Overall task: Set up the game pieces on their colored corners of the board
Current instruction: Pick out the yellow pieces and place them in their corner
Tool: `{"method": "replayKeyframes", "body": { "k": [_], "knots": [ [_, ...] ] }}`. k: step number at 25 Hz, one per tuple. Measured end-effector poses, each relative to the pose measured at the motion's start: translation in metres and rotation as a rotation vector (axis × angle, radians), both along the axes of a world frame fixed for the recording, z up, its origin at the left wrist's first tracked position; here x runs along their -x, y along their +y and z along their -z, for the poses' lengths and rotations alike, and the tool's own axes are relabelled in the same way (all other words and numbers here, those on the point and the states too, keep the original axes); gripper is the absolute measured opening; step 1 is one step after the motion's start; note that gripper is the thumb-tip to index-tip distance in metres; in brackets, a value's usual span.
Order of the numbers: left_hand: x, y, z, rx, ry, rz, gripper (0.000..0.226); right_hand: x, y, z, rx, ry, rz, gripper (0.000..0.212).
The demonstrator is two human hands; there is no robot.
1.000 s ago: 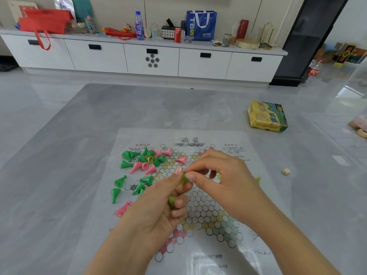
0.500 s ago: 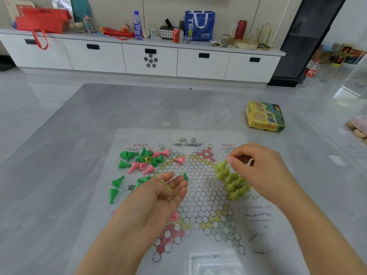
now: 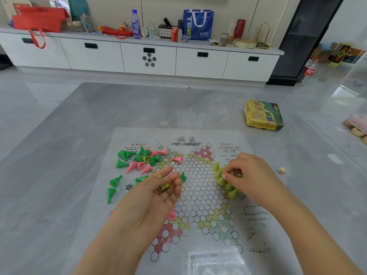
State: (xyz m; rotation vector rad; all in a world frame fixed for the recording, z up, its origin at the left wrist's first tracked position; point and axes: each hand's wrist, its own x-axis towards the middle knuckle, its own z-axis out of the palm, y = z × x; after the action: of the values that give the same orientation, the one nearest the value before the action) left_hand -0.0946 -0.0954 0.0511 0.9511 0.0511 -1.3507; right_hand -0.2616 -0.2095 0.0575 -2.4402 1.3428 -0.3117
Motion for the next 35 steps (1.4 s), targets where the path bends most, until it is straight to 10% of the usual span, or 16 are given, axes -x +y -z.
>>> {"method": "replayKeyframes", "body": {
  "k": [14, 21, 35],
  "knots": [
    [-0.002, 0.003, -0.002, 0.024, 0.025, -0.01, 0.023, 0.002, -0.002, 0.004, -0.002, 0.004, -0.043, 0.01],
    [-0.009, 0.008, -0.014, 0.049, 0.054, -0.051, 0.023, -0.019, 0.015, -0.027, -0.027, -0.375, -0.035, 0.014],
    [-0.062, 0.022, -0.023, 0.063, 0.164, -0.34, 0.027, -0.18, 0.008, 0.008, 0.165, 0.165, -0.4, 0.018]
  ]
}}
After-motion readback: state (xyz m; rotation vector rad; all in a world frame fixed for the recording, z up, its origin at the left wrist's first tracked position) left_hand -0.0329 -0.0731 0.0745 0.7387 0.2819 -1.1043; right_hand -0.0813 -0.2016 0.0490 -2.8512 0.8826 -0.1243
